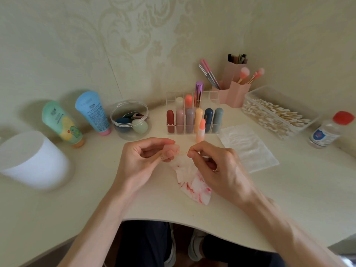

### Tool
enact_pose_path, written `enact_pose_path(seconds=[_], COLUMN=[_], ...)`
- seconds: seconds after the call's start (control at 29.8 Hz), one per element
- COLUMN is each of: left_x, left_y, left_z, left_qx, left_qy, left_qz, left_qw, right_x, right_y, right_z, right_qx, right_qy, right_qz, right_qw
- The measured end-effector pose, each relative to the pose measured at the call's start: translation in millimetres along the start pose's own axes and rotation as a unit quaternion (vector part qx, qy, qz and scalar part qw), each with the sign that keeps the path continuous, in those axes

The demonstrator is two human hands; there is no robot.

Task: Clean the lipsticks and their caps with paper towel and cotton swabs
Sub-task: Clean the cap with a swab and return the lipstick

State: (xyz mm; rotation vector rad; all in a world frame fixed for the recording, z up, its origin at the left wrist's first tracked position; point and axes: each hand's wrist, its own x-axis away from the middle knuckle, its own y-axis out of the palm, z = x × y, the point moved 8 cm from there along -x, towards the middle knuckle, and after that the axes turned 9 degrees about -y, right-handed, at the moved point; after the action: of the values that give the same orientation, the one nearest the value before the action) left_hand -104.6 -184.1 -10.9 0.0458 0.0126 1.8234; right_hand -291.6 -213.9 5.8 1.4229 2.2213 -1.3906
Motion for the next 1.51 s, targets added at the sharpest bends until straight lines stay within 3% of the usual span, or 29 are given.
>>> enact_pose_path(seconds=[0.27, 0.47, 0.94, 1.11, 1.24, 1.51], left_x=[0, -2, -1, -4, -11, -23], left_y=[1, 4, -1, 8, 24, 54], left_z=[-3, -5, 1, -2, 1, 6], left_qx=[-0.004, -0.015, -0.021, -0.021, -0.013, -0.043], left_qy=[-0.001, -0.006, 0.017, -0.006, -0.007, 0.026], left_qz=[-0.006, -0.025, 0.003, -0.013, -0.02, -0.06], left_qw=[1.0, 1.0, 1.0, 1.0, 1.0, 0.997], right_x=[1, 2, -2, -4, 8, 21], right_y=[1, -6, -7, -44, -76, -89], right_z=[0, 5, 14, 48, 83, 105], right_qx=[-0.063, -0.007, -0.069, 0.085, 0.187, 0.238], right_qy=[0.002, 0.018, 0.033, 0.048, 0.134, 0.212], right_qz=[-0.007, 0.037, -0.016, 0.023, 0.056, 0.046], right_qw=[0.998, 0.999, 0.997, 0.995, 0.972, 0.947])
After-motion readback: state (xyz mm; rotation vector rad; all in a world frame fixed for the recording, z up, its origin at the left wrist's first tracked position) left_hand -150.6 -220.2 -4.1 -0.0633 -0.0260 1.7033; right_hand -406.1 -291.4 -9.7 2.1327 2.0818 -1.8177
